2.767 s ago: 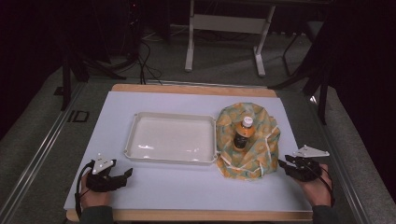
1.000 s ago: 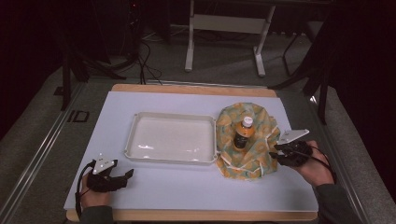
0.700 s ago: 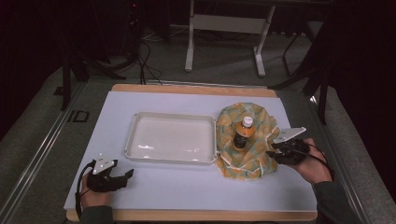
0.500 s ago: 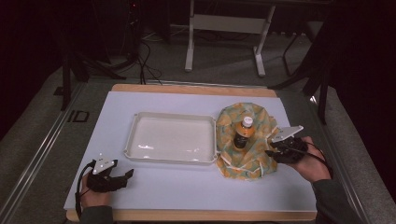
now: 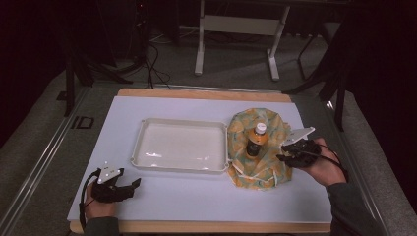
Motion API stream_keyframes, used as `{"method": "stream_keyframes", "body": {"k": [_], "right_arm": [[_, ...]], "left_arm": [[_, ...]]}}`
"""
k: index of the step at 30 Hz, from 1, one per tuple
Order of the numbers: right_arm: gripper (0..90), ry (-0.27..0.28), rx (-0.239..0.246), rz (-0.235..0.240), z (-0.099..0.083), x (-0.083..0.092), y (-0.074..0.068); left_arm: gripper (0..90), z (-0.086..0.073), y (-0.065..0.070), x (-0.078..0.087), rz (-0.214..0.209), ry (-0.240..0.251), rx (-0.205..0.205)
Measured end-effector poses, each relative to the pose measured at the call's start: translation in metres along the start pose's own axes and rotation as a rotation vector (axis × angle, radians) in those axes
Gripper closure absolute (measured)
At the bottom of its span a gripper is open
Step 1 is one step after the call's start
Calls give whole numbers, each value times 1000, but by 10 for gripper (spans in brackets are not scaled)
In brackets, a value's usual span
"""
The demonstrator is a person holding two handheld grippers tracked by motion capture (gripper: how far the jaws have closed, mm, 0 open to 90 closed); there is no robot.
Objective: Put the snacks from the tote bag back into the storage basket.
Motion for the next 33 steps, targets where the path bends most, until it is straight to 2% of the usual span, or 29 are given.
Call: {"method": "stream_keyframes", "body": {"k": [12,33], "right_arm": [[604,-30,35,-2,10,-1,3],[601,-17,56,0,34,3,9]], "left_arm": [[252,0,0,0,-5,1,5],[252,0,0,0,-5,-3,1]]}}
Point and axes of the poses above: each handheld gripper's, and its own axes: x roughly backward along the jaws, z roughly out of its top, y roughly to its right, the point moved 6 cm from there along -x, roughly forward along the jaws, and after that the axes turned 3 degrees about -y, right-handed, at the moved point
